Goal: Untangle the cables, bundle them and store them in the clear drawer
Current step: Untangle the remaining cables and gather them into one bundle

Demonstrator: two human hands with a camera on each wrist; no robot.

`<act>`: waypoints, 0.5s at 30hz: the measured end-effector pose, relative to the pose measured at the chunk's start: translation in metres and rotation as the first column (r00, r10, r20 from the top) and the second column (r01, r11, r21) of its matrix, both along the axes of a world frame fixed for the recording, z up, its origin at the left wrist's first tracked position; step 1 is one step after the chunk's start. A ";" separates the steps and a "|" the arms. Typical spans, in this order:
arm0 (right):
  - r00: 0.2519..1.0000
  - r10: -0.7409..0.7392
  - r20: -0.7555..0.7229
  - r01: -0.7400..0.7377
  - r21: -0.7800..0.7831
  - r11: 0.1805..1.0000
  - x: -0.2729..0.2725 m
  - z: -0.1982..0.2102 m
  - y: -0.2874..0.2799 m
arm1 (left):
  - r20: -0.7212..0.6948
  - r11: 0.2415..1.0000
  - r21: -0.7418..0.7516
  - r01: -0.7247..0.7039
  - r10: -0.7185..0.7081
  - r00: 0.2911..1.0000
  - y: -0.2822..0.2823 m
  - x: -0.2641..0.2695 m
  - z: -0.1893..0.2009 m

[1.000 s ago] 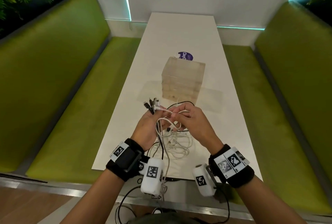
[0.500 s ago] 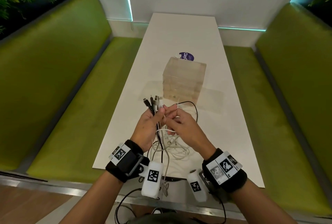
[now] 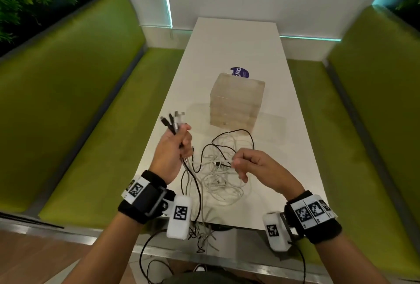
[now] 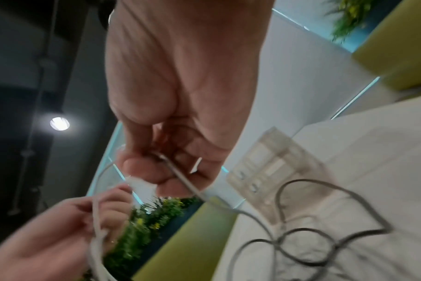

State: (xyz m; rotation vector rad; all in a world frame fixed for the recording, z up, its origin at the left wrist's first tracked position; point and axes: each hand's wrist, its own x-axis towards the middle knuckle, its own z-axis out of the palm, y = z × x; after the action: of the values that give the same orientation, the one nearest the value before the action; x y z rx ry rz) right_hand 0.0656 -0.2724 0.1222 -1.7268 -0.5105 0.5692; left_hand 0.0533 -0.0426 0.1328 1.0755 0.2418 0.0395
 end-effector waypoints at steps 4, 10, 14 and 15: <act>0.979 -0.199 0.046 0.193 0.114 0.975 0.004 0.017 0.025 | -0.041 0.925 0.304 0.229 -0.227 0.973 -0.030 -0.013 -0.005; 0.963 -0.263 0.065 0.253 0.133 0.958 0.006 0.024 0.028 | -0.038 0.915 0.303 0.264 -0.266 0.963 -0.033 -0.020 0.002; 0.987 -0.025 0.157 0.055 -0.183 0.982 0.016 0.000 0.019 | 0.014 0.987 0.108 0.121 -0.123 0.992 -0.018 -0.016 0.015; 0.986 0.022 0.166 0.022 -0.263 0.965 0.018 -0.008 0.015 | 0.025 0.996 0.043 0.077 -0.078 0.997 -0.013 -0.014 0.018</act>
State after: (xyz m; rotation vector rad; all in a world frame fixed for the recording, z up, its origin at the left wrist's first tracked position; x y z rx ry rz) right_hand 0.0839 -0.2571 0.1137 -2.0412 -0.5730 0.5117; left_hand 0.0393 -0.0554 0.1506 1.1248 0.1756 -0.0105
